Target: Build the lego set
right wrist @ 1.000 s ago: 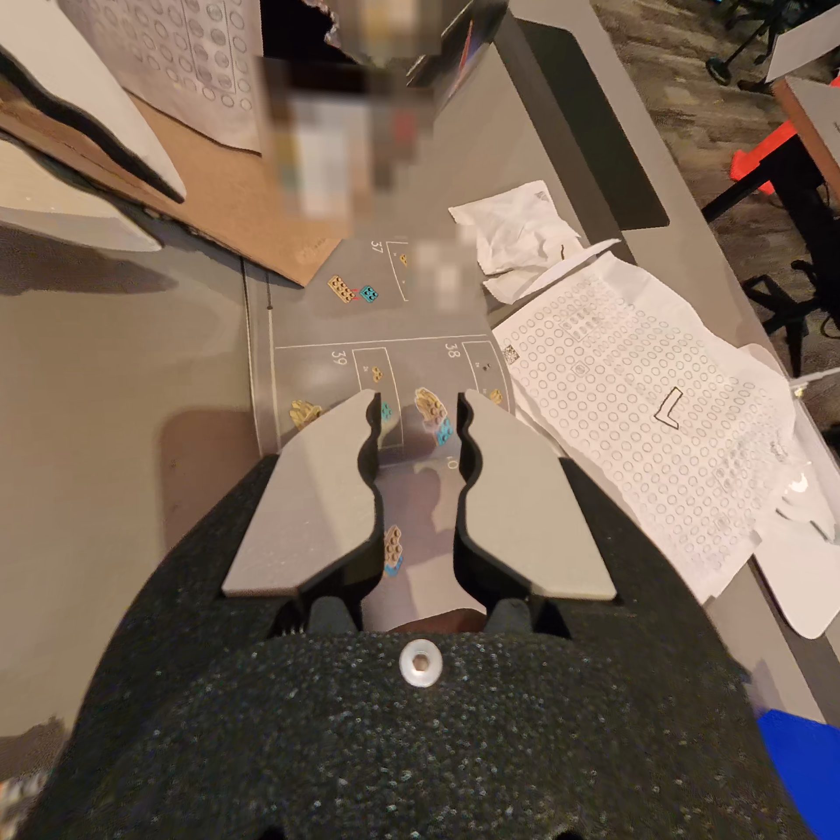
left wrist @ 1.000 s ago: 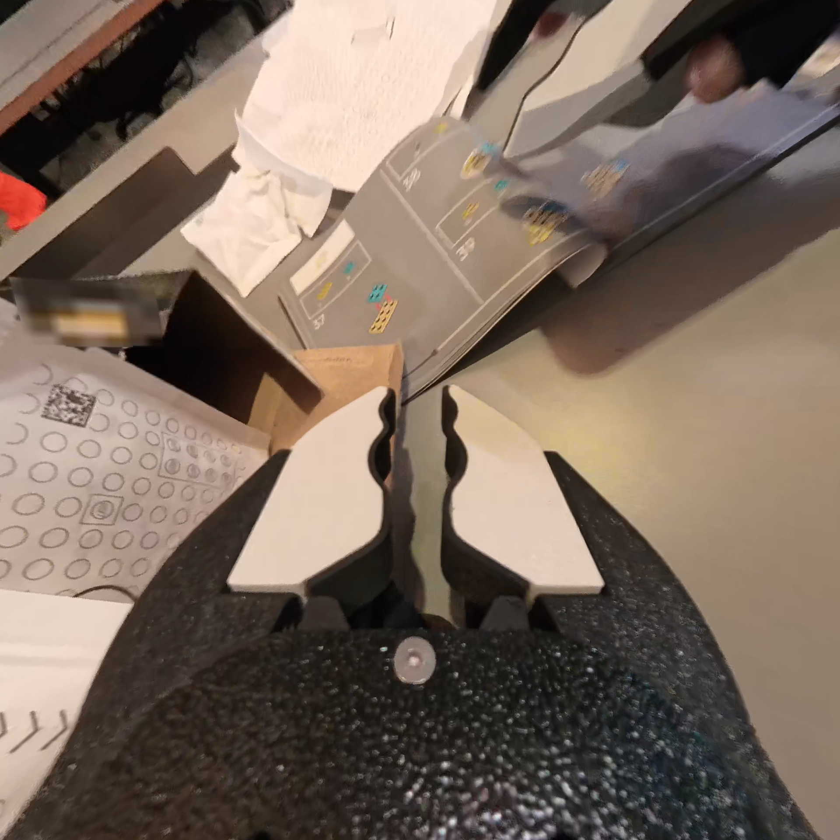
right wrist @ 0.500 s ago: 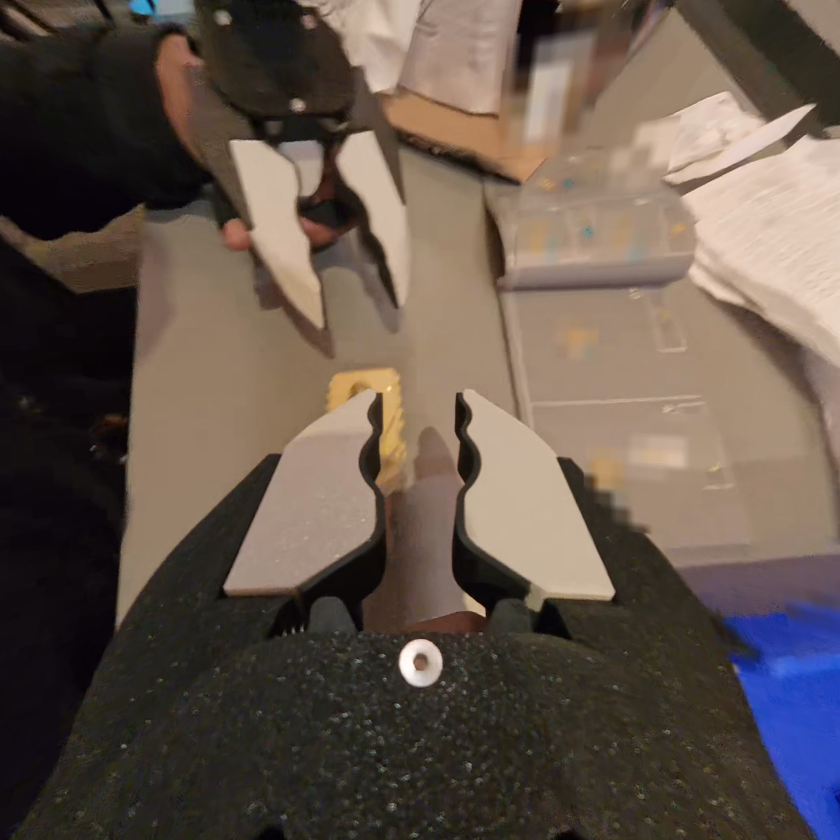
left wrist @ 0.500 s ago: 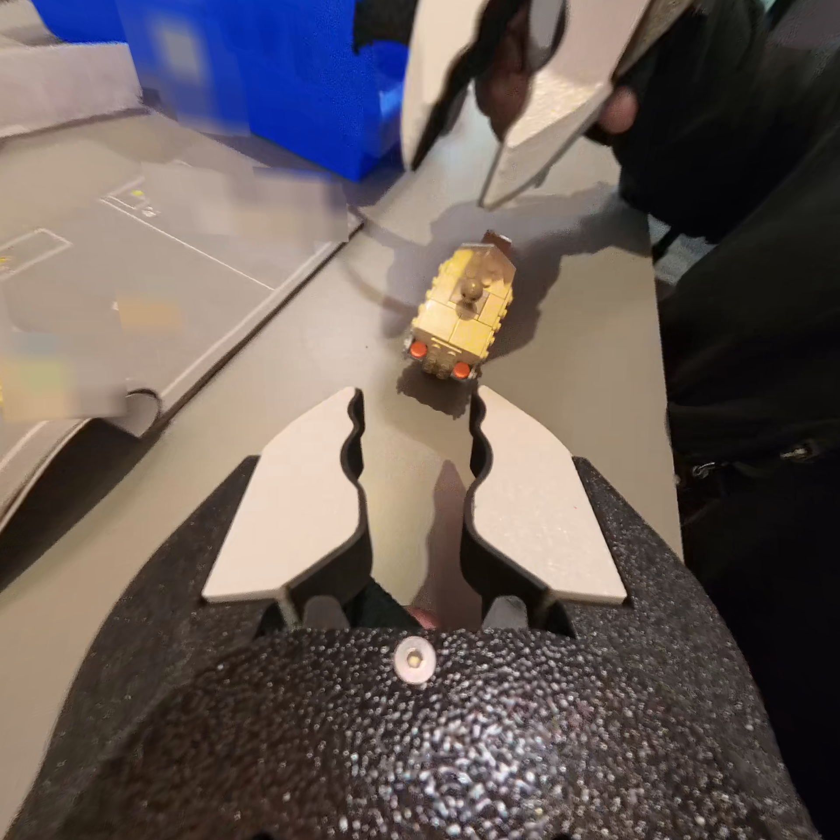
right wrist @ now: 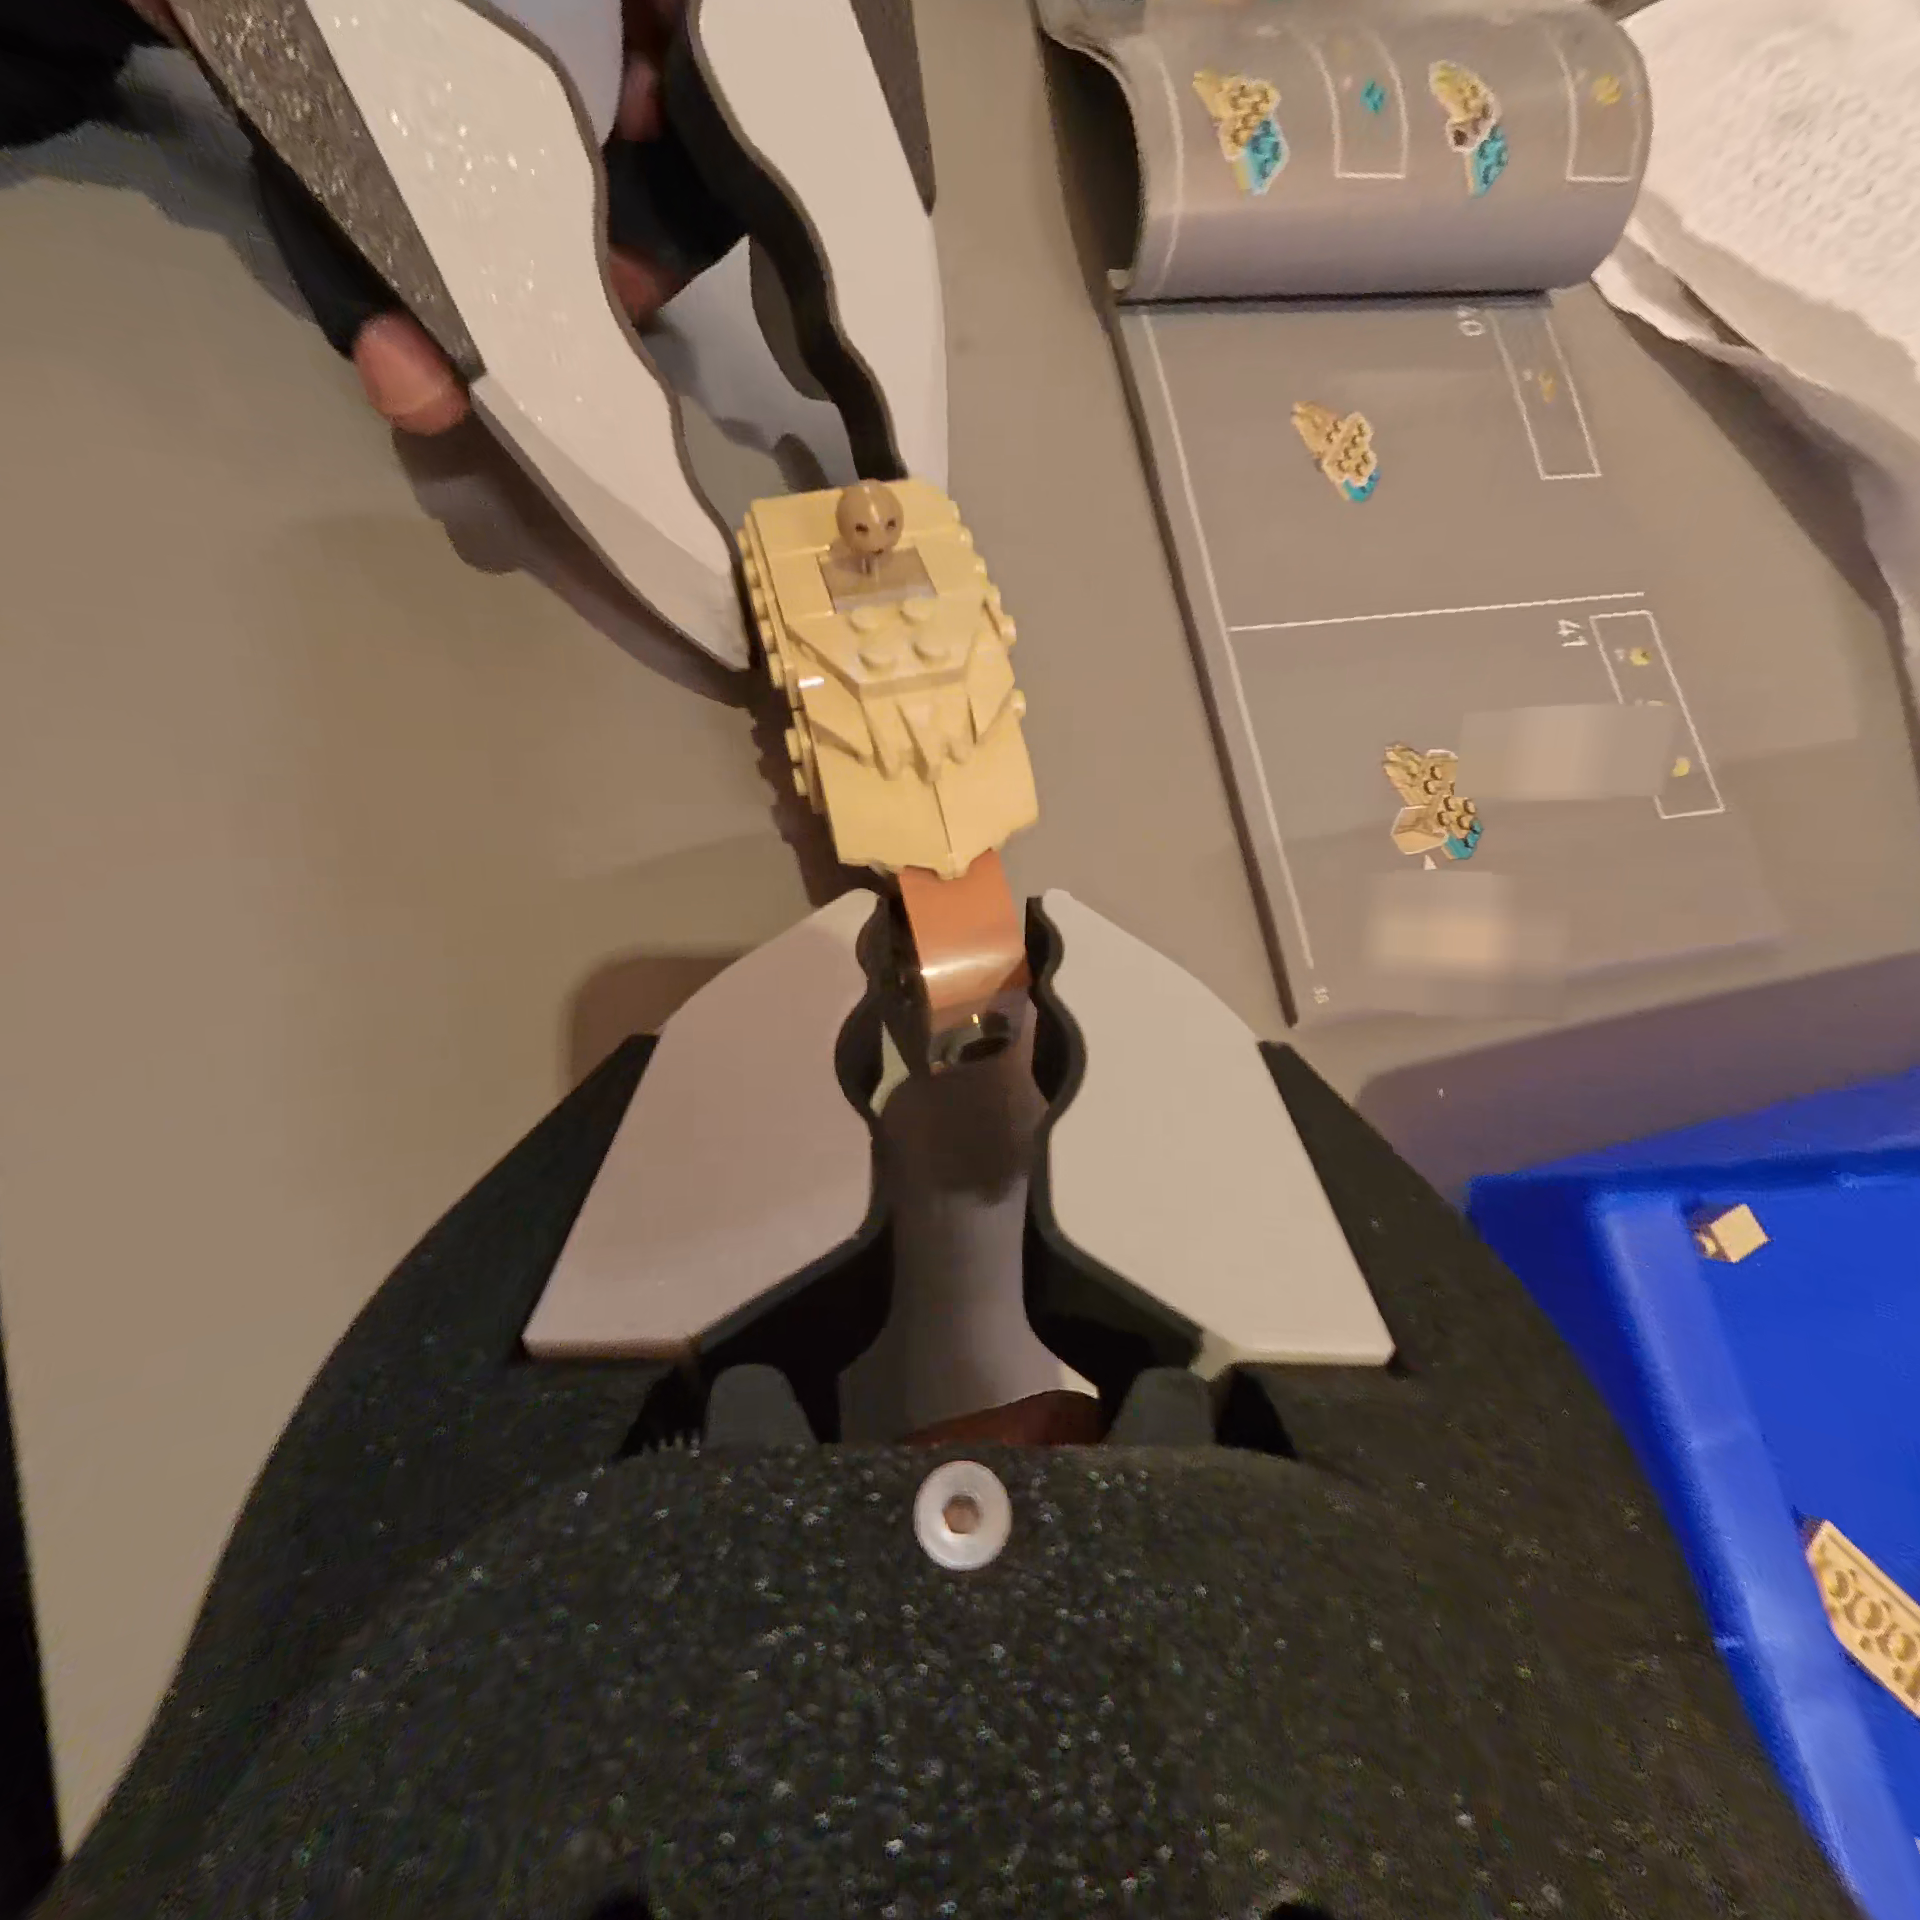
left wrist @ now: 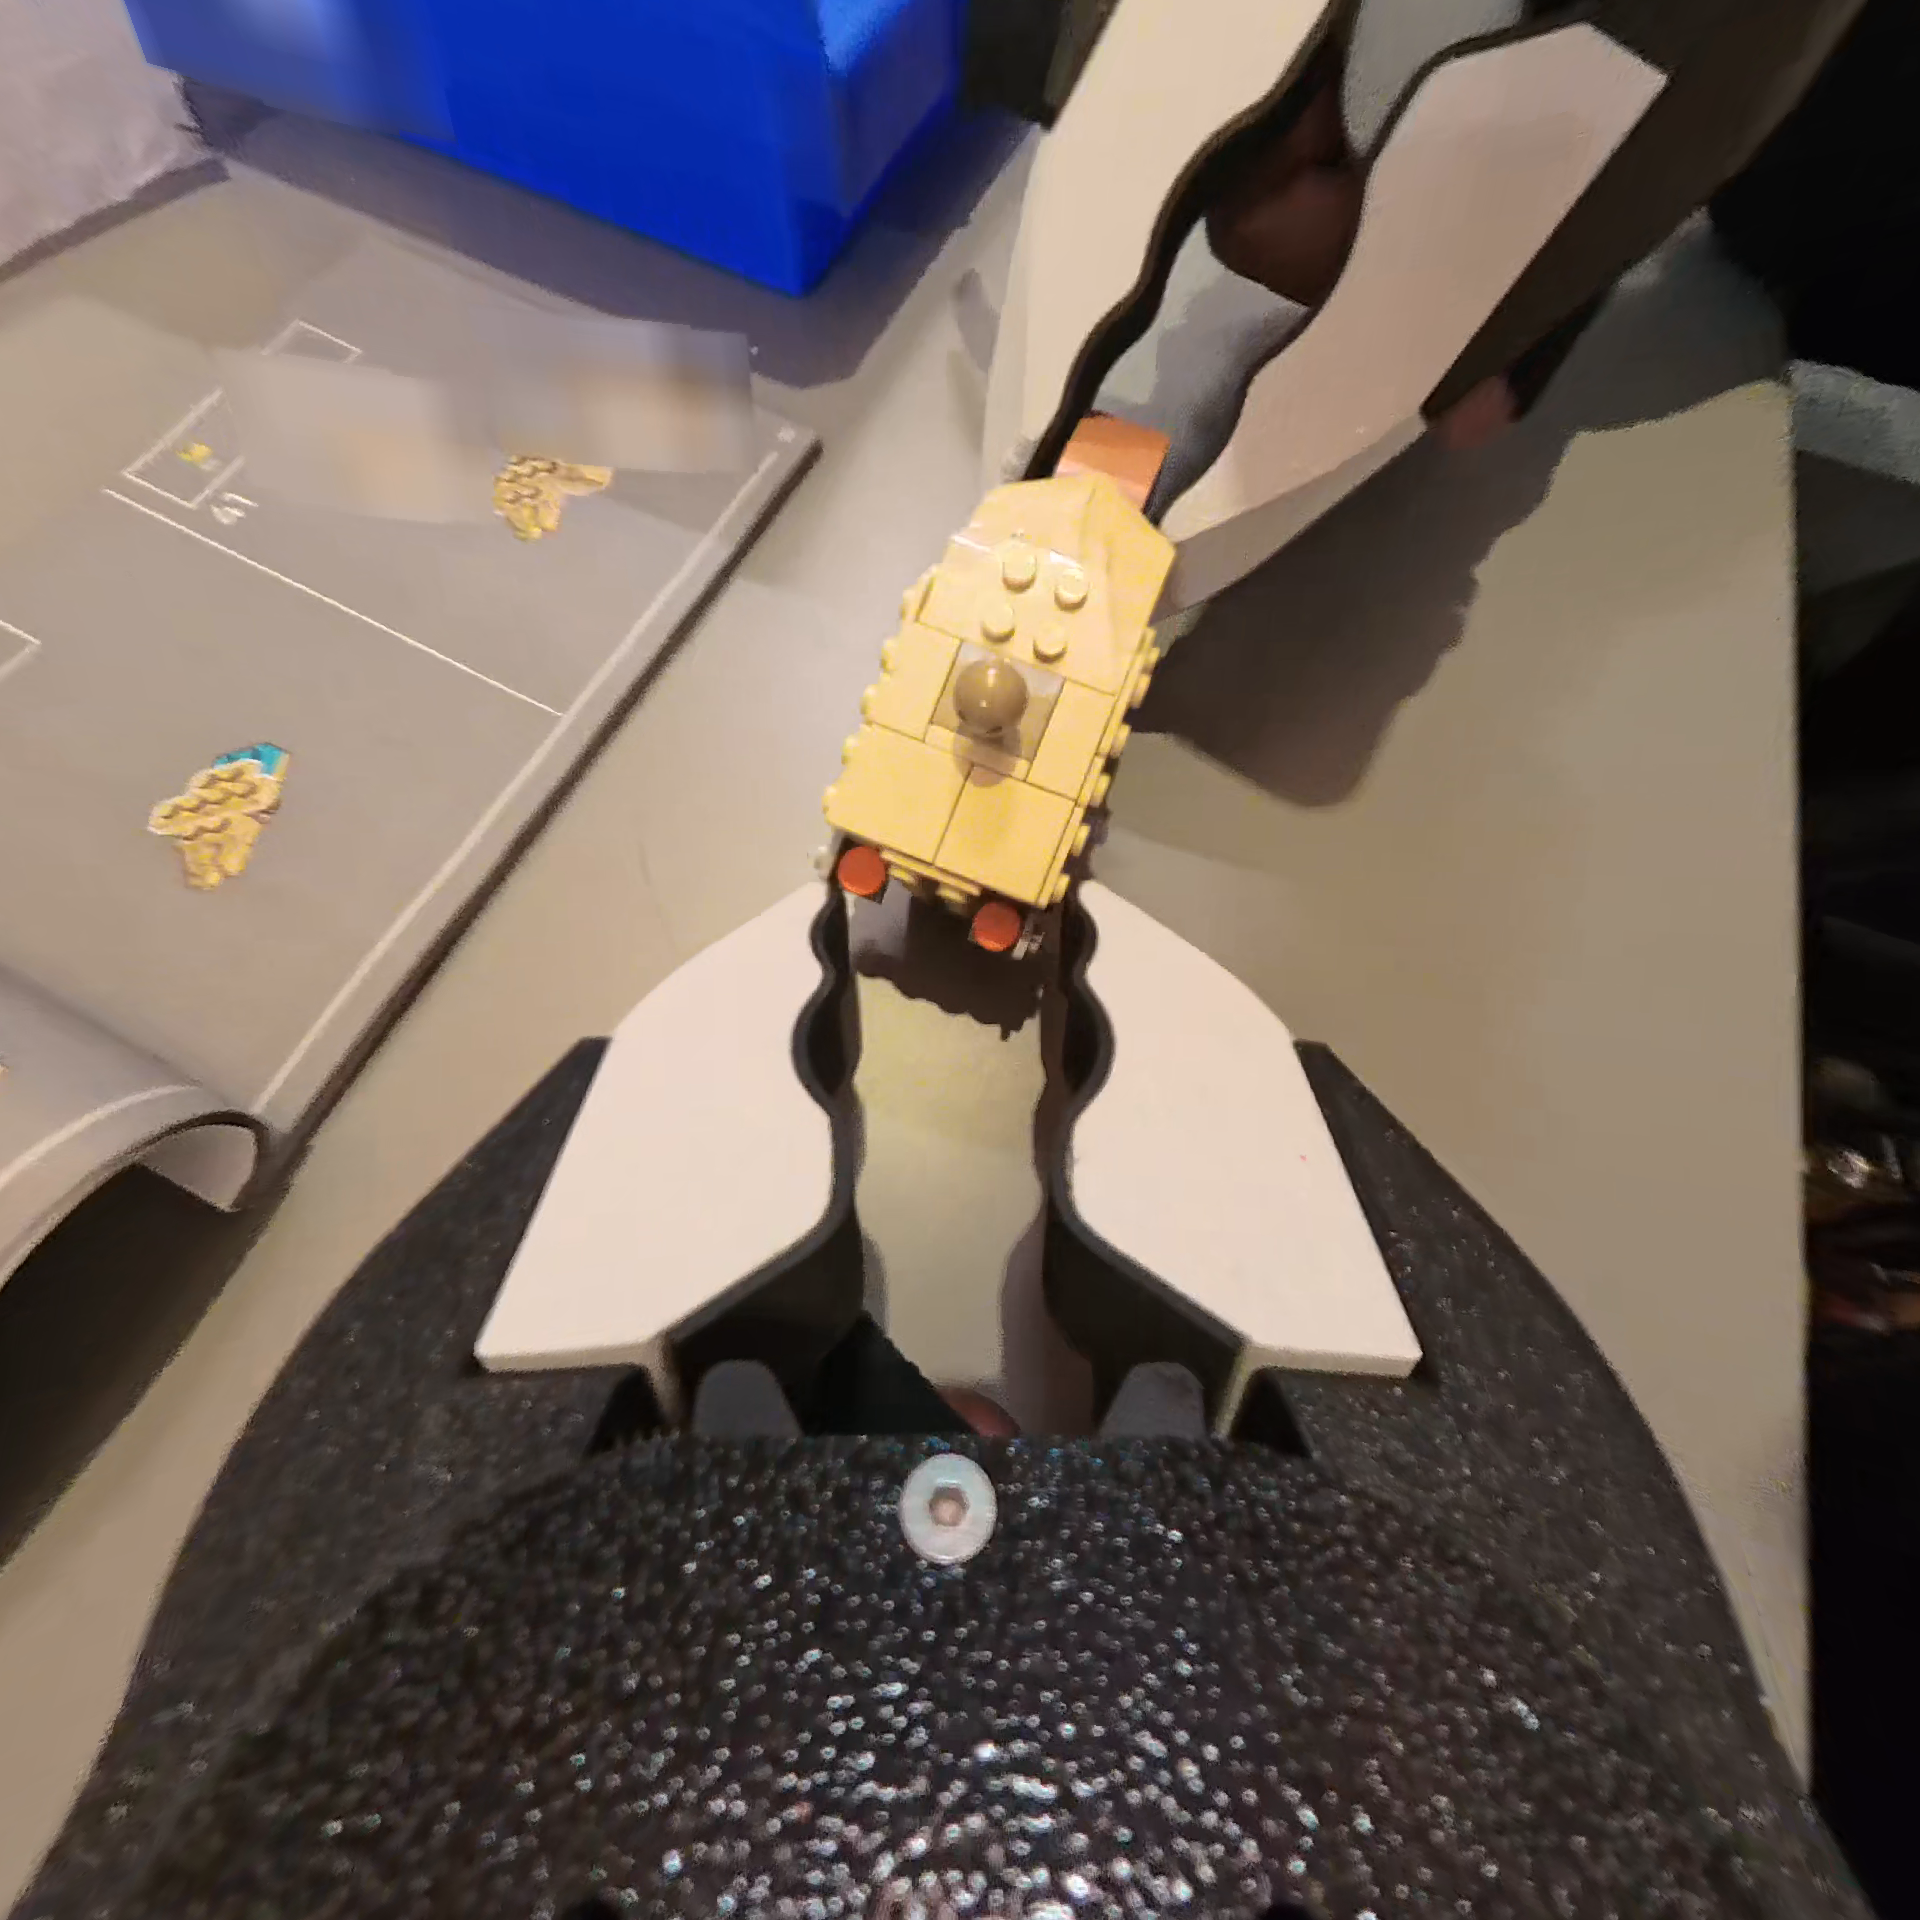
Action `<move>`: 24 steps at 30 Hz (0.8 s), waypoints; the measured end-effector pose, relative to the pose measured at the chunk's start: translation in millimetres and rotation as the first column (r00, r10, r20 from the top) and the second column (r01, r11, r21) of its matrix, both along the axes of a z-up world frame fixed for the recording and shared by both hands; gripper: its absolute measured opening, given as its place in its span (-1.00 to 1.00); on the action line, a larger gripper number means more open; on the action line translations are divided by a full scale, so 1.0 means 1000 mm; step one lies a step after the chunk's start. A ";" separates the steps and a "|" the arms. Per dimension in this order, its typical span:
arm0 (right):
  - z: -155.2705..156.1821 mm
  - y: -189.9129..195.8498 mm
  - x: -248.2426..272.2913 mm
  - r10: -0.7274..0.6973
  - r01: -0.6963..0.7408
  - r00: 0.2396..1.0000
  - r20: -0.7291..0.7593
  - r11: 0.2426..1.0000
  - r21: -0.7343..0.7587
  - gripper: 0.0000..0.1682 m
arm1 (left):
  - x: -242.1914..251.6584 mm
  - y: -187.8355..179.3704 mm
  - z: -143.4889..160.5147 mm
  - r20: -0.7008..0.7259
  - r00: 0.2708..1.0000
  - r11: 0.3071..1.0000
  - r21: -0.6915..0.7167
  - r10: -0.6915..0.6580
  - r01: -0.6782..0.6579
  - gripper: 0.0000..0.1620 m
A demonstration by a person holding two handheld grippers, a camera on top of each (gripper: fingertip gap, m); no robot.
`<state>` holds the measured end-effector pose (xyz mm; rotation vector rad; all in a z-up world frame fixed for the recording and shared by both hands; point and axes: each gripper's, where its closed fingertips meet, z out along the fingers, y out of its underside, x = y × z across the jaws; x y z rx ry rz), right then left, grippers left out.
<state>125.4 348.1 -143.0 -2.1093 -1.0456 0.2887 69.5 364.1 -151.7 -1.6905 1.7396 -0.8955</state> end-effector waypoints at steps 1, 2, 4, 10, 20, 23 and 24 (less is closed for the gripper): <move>0.000 0.003 0.003 -0.015 0.015 1.000 0.001 1.000 0.007 -0.72 | 0.003 0.004 0.000 -0.001 1.000 1.000 0.004 0.010 -0.010 -0.54; 0.000 0.007 0.007 -0.034 0.034 0.999 0.005 0.999 0.019 -0.71 | 0.007 0.007 0.000 0.000 1.000 1.000 0.002 0.021 -0.021 -0.54; 0.000 0.017 0.017 -0.089 0.088 0.996 0.019 0.995 0.049 -0.71 | 0.016 0.014 0.001 0.005 0.999 0.999 -0.007 0.034 -0.034 -0.56; 0.003 0.015 0.042 -0.128 0.120 0.988 0.082 0.988 0.102 -0.59 | 0.021 0.018 0.001 0.009 0.999 0.999 -0.017 0.038 -0.038 -0.47; 0.091 0.008 0.132 -0.120 0.086 0.980 0.156 0.974 0.208 -0.70 | -0.003 0.032 0.014 0.091 0.991 0.996 -0.023 0.094 -0.092 -0.47; 0.094 0.054 0.212 -0.105 -0.003 0.851 0.515 0.979 0.205 -0.72 | -0.003 0.032 0.013 0.091 0.993 0.997 -0.005 0.073 -0.073 -0.47; 0.088 0.070 0.235 -0.039 -0.083 0.775 0.631 0.983 0.162 -0.71 | -0.002 0.032 0.013 0.090 0.994 0.998 0.008 0.064 -0.065 -0.47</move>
